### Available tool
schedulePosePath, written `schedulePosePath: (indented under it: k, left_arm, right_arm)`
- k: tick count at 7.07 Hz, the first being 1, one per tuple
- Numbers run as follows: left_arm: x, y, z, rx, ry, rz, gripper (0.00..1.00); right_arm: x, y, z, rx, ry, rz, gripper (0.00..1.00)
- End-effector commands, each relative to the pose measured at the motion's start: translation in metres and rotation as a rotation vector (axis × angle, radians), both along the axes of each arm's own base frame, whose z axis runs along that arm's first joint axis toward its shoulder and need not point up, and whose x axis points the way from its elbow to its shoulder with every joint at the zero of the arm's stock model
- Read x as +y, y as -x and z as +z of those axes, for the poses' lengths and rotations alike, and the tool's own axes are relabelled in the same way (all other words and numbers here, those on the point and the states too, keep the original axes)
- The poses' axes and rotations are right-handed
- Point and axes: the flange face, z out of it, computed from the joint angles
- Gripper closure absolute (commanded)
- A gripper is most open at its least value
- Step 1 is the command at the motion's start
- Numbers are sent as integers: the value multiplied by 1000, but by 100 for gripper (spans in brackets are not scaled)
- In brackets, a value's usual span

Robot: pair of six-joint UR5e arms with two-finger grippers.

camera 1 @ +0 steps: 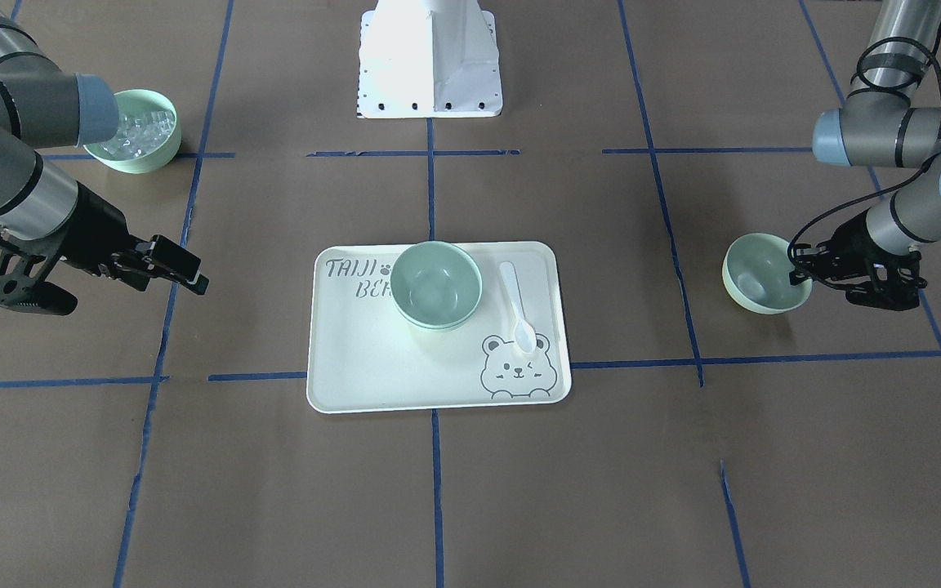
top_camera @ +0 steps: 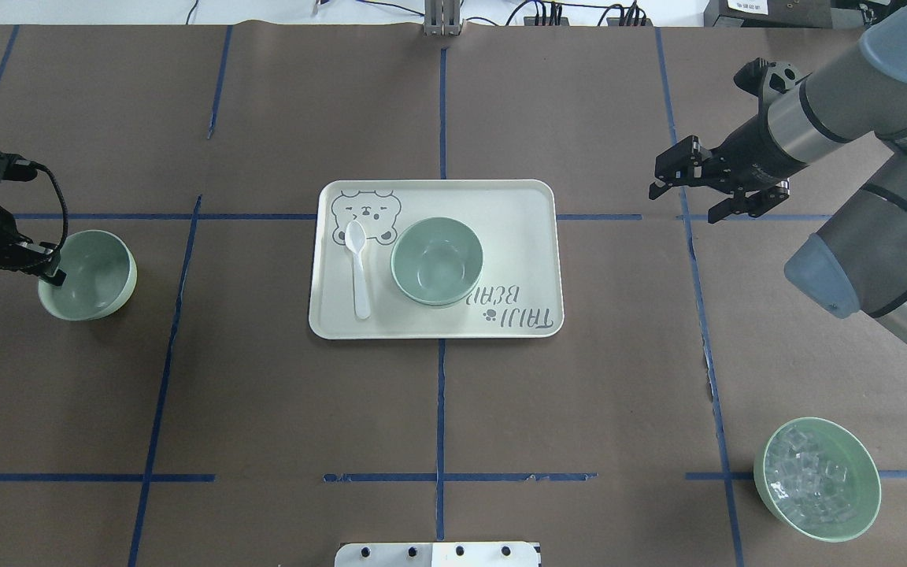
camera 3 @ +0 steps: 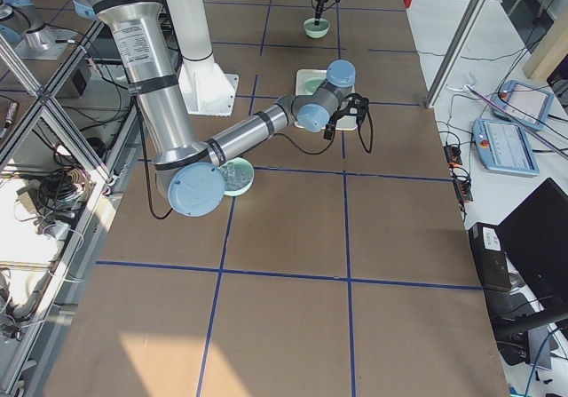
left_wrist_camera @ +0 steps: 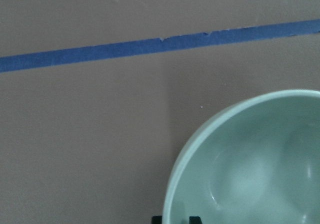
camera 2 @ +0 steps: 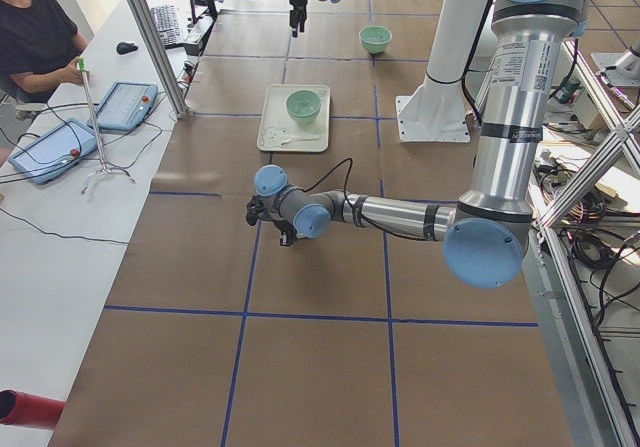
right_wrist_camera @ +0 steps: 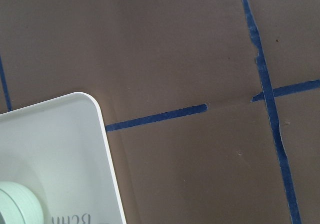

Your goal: Stack green bowls together

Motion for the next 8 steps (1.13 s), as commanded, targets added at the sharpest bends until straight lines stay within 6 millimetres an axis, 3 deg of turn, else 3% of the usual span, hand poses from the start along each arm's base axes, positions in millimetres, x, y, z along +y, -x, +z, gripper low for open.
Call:
schedulePosePath:
  k: [1, 2, 3, 4, 5, 6, 7, 8]
  left_arm:
    - [-2, -2, -83, 79, -8, -82, 100]
    - [-19, -13, -143, 139, 26, -159, 100]
    - [-37, -46, -219, 211, 119, -241, 100]
    - [-11, -135, -279, 246, 264, -220, 100]
    - [18, -195, -318, 255, 371, -204, 100]
    - [14, -232, -350, 258, 365, -257, 100]
    - [25, -274, -367, 246, 374, -256, 100]
    - [23, -276, -369, 246, 366, -271, 100]
  right_arm:
    - [0, -1, 0, -3, 2, -2, 0]
    - [0, -3, -1, -7, 1, -4, 0]
    - [0, -8, 5, -2, 7, 3, 0]
    - [-2, -24, 18, 11, -7, 6, 0]
    - [-1, -39, 39, 34, -54, -17, 0]
    - [1, -52, 60, 57, -85, -36, 0]
    - [5, -56, 70, 68, -93, -46, 0]
    - [5, -57, 71, 69, -92, -45, 0]
